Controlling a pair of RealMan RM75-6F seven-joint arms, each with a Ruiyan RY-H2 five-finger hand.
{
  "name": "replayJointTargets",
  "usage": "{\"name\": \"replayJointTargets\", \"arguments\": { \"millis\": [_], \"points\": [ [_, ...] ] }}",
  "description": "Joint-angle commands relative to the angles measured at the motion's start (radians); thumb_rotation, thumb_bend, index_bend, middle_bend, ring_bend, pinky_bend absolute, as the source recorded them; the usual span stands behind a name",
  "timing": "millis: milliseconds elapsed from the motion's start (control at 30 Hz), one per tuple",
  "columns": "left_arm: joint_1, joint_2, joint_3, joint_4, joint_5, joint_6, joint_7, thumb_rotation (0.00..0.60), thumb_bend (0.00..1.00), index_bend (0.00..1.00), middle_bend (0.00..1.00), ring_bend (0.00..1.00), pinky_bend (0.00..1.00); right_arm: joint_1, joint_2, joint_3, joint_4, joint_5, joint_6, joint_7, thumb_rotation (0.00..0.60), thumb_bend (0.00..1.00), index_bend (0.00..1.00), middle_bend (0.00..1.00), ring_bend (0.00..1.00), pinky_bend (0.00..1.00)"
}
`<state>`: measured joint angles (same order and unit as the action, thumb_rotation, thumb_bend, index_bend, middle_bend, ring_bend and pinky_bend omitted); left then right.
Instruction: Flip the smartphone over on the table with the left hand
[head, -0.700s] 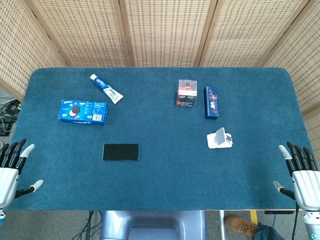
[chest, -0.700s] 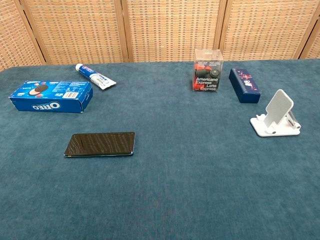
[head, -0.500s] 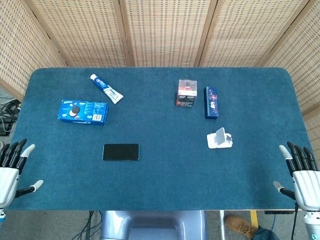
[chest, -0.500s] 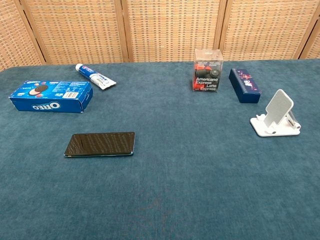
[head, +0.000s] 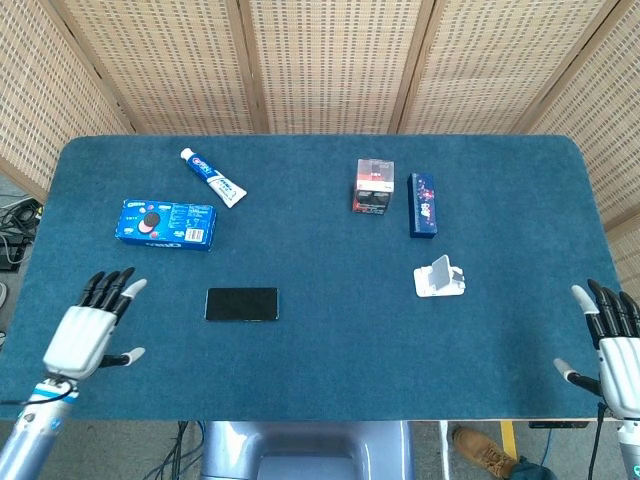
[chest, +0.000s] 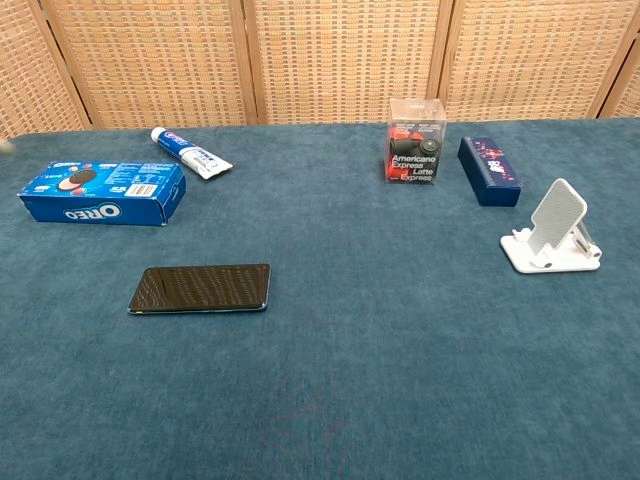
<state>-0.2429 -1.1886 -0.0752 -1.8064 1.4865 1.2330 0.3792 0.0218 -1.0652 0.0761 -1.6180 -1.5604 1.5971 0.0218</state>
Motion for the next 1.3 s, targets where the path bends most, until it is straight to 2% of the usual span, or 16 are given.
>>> {"name": "replayJointTargets", "arguments": {
  "millis": [33,133,267,400,600,867,1300],
  "points": [
    [-0.165,-0.144,-0.093,0.008,-0.196,-0.173,0.19,0.6,0.05,0.12,0.0,0.0,0.0,0.001,0.003,0.004,0.005,0.011,-0.007,0.012,0.6,0.0,0.0,0.0,0.0,0.0],
    [-0.233,-0.232,-0.118,0.053,-0.312,-0.22,0.288,0.6,0.06,0.12,0.0,0.0,0.0,0.004,0.006,0.01,0.01,0.027,-0.017,0.031,0.6,0.0,0.0,0.0,0.0,0.0],
    [-0.304,-0.321,-0.127,0.107,-0.437,-0.246,0.406,0.6,0.1,0.12,0.0,0.0,0.0,0.009,0.008,0.012,0.016,0.037,-0.03,0.045,0.6,0.0,0.0,0.0,0.0,0.0],
    [-0.357,-0.383,-0.135,0.138,-0.54,-0.255,0.459,0.6,0.18,0.12,0.0,0.0,0.0,0.014,0.005,0.011,0.026,0.04,-0.042,0.05,0.6,0.0,0.01,0.0,0.0,0.0],
    [-0.439,-0.456,-0.145,0.201,-0.689,-0.278,0.499,0.6,0.21,0.13,0.0,0.0,0.0,0.017,0.003,0.008,0.026,0.039,-0.051,0.051,0.6,0.0,0.01,0.0,0.0,0.0],
    [-0.492,-0.493,-0.148,0.241,-0.769,-0.28,0.497,0.6,0.23,0.19,0.0,0.0,0.0,0.018,0.003,0.008,0.026,0.041,-0.053,0.054,0.6,0.0,0.01,0.0,0.0,0.0],
    [-0.566,-0.55,-0.153,0.296,-0.839,-0.275,0.466,0.6,0.24,0.19,0.0,0.0,0.0,0.02,0.009,0.013,0.032,0.053,-0.061,0.08,0.6,0.0,0.01,0.0,0.0,0.0]
  ]
}}
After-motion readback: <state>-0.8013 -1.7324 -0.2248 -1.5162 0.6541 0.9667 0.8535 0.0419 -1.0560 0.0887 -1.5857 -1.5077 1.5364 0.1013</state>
